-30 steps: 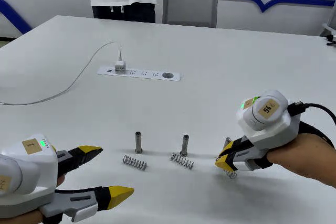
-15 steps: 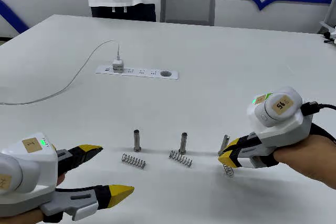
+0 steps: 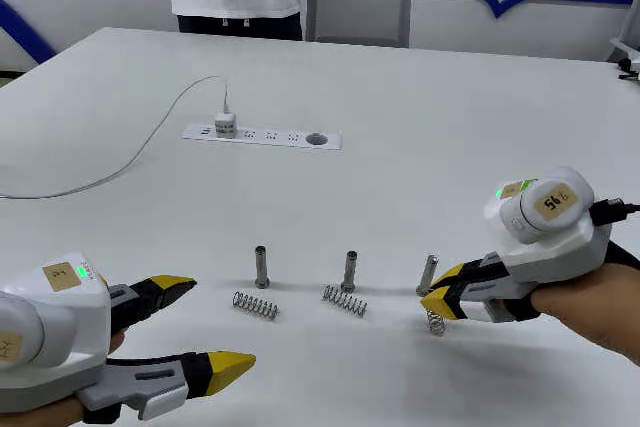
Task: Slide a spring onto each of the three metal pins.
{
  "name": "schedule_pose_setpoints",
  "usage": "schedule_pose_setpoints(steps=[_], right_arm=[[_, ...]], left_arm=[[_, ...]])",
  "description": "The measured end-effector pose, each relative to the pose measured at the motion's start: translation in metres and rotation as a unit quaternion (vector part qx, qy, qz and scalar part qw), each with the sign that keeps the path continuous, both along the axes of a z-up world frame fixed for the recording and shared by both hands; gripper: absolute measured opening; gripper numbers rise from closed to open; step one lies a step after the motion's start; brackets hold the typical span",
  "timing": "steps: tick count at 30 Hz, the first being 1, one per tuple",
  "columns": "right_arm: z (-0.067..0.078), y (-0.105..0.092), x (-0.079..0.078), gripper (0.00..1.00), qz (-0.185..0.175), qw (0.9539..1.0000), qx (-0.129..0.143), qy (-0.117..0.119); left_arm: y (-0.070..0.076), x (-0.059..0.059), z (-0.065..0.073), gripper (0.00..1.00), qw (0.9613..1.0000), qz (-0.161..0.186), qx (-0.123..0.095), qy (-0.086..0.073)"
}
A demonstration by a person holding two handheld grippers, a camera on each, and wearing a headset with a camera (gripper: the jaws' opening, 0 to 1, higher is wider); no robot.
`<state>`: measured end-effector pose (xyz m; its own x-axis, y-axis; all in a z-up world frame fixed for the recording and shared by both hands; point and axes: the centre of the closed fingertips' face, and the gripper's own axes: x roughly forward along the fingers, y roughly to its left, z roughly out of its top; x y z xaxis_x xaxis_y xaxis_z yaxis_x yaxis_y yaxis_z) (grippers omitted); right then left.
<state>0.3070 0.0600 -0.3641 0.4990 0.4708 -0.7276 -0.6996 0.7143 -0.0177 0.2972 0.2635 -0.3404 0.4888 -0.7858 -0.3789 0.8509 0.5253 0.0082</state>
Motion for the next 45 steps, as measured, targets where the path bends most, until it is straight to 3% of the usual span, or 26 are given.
schedule_pose_setpoints(steps=[27,38,45], right_arm=[[0.004,-0.008,-0.01,0.12,-0.015,0.9998,0.009,-0.009],[0.021,-0.005,-0.006,0.12,-0.017,0.9993,0.018,-0.028],[0.036,-0.002,-0.001,0.12,-0.024,0.9983,0.04,-0.035]], left_arm=[[-0.001,-0.001,0.001,0.68,1.0,-0.003,0.0,-0.001],[-0.002,0.0,0.002,0.68,1.0,-0.004,-0.001,-0.002],[-0.001,-0.001,0.001,0.68,1.0,-0.004,-0.001,-0.001]])
